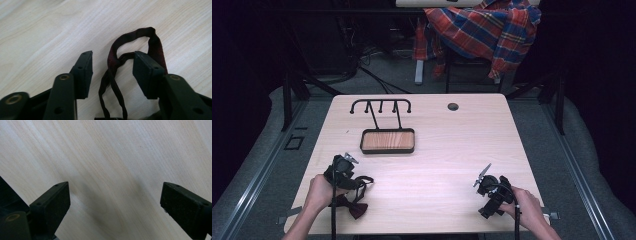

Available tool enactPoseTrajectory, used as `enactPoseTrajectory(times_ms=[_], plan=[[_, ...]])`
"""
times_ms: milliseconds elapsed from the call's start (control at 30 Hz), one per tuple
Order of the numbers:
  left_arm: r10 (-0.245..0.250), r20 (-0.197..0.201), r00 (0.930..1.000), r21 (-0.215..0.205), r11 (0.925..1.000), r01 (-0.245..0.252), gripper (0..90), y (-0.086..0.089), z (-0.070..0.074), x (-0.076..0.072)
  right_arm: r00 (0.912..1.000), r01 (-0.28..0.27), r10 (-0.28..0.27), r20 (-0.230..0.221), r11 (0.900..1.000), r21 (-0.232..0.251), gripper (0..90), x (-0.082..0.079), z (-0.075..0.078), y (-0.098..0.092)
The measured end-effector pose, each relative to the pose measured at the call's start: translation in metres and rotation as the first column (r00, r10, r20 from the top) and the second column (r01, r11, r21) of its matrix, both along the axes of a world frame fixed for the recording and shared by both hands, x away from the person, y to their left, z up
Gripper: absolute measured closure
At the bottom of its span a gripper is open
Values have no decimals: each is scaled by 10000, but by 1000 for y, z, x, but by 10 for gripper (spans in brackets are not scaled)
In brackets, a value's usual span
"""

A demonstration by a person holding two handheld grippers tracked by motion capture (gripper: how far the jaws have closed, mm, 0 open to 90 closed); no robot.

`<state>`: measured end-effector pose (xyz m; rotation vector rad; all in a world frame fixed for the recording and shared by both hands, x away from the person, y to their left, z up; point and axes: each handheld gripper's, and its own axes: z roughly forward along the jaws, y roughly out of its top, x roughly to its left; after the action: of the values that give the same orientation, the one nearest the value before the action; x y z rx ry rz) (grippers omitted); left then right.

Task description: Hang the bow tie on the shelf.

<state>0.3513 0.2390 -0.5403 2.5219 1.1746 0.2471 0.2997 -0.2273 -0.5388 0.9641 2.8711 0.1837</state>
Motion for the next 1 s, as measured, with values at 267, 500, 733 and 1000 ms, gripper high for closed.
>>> enactPoseTrajectory(times_ms=[267,500,733,1000], plan=[[-517,-162,9985,292,9982,522,652,-7,-6,-2,10000,-6,6,2,10000,33,90,-1,1,2],[-1055,-324,9939,696,9918,1076,810,-14,-8,-6,9999,-92,92,77,9999,-77,90,-3,2,-1],[-1186,-146,9928,726,9902,1193,874,-14,-5,-6,9998,-175,176,49,9998,-50,93,-2,0,3],[-658,289,9974,669,9957,638,886,-5,0,-9,9998,-114,116,156,9999,-84,94,-5,3,1]])
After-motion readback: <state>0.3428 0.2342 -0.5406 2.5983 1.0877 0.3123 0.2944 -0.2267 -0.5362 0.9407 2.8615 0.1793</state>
